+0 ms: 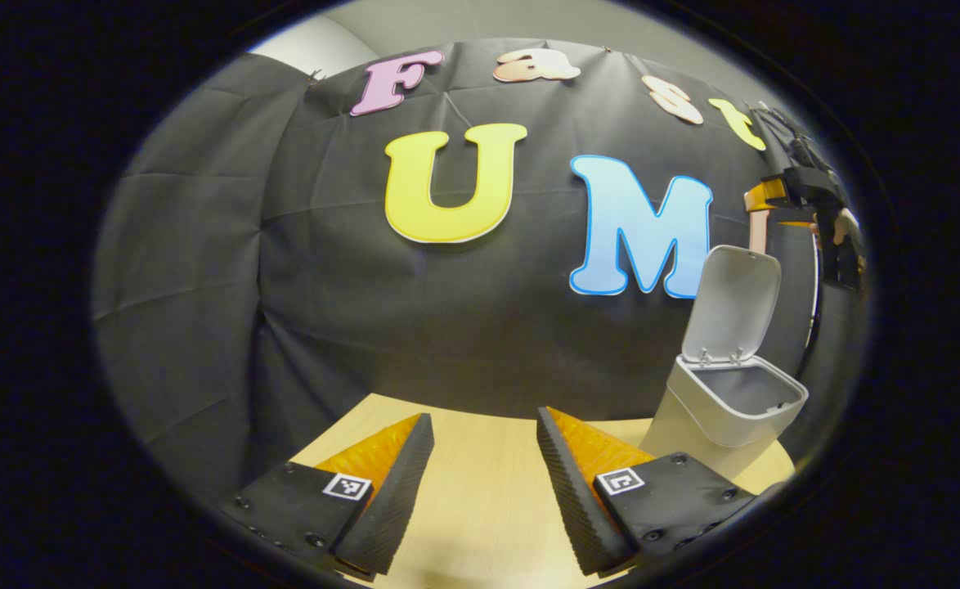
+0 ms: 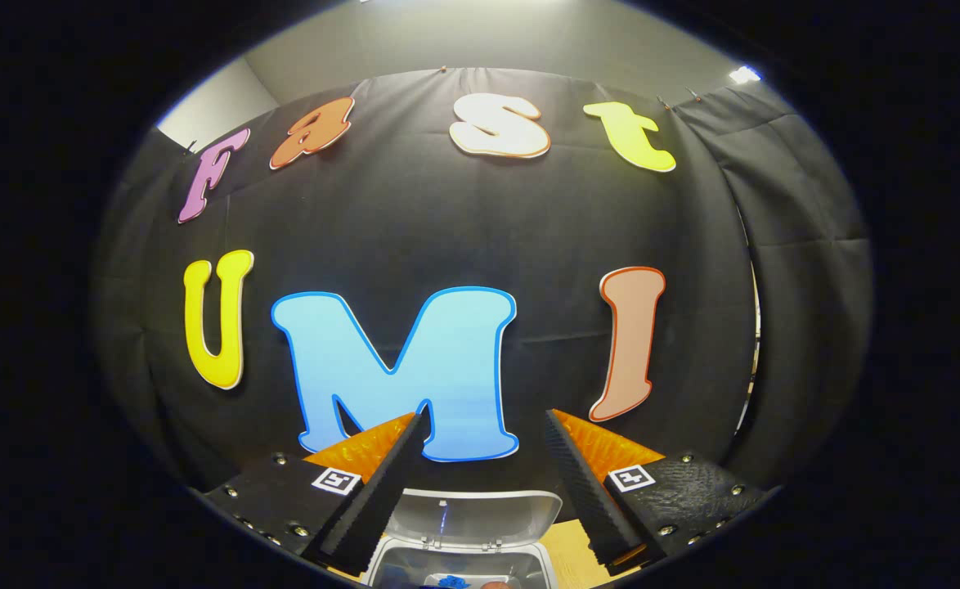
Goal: Press the lid of the desktop garbage bin to open it, pick up the crumpled paper on the desktop and throw it into the bin, then pick up the pop can on the desktop and drop it into the bin, and finally close the garbage bin lid.
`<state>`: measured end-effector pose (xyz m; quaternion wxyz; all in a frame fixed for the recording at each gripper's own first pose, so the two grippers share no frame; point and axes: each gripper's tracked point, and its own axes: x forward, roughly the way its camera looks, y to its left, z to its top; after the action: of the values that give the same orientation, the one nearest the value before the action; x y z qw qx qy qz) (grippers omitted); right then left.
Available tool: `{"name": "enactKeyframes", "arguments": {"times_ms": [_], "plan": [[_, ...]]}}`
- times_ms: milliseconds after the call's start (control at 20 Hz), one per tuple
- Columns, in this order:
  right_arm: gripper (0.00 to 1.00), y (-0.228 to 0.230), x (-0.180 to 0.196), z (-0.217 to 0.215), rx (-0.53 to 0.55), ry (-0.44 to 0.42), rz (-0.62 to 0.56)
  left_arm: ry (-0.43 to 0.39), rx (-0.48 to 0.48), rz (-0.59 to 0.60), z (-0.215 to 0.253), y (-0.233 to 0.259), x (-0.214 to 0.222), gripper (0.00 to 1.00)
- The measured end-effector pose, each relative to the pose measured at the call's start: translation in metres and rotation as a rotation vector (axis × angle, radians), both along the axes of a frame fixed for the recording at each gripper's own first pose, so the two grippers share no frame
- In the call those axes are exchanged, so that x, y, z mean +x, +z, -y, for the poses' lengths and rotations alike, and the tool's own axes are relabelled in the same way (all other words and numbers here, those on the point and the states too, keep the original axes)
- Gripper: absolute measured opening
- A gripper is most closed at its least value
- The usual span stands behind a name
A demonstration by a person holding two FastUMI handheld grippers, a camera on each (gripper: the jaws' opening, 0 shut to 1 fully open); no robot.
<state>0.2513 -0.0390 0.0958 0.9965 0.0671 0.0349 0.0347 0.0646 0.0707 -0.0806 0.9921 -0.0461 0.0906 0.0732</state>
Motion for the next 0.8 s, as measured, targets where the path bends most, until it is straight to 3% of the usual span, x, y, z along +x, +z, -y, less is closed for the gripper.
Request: {"name": "enactKeyframes", "arguments": {"times_ms": [400,550,650,700,800], "plan": [[0.94,-0.033,0.025,-0.024,-0.014,0.031,-0.054,0.007,0.051,-0.017,-0.011,-0.004,0.007,0.82],[0.94,-0.04,0.03,-0.036,-0.032,0.062,-0.063,0.009,0.046,-0.024,-0.011,-0.005,0.005,0.82],[0.92,-0.049,0.031,-0.042,-0.057,0.078,-0.076,0.019,0.036,-0.027,-0.013,-0.008,0.004,0.88],[0.94,-0.054,0.032,-0.043,-0.066,0.081,-0.086,0.021,0.025,-0.027,-0.012,-0.009,0.004,0.82],[0.95,-0.06,0.034,-0.047,-0.073,0.089,-0.102,0.021,0.007,-0.029,-0.011,-0.012,0.002,0.85]]}}
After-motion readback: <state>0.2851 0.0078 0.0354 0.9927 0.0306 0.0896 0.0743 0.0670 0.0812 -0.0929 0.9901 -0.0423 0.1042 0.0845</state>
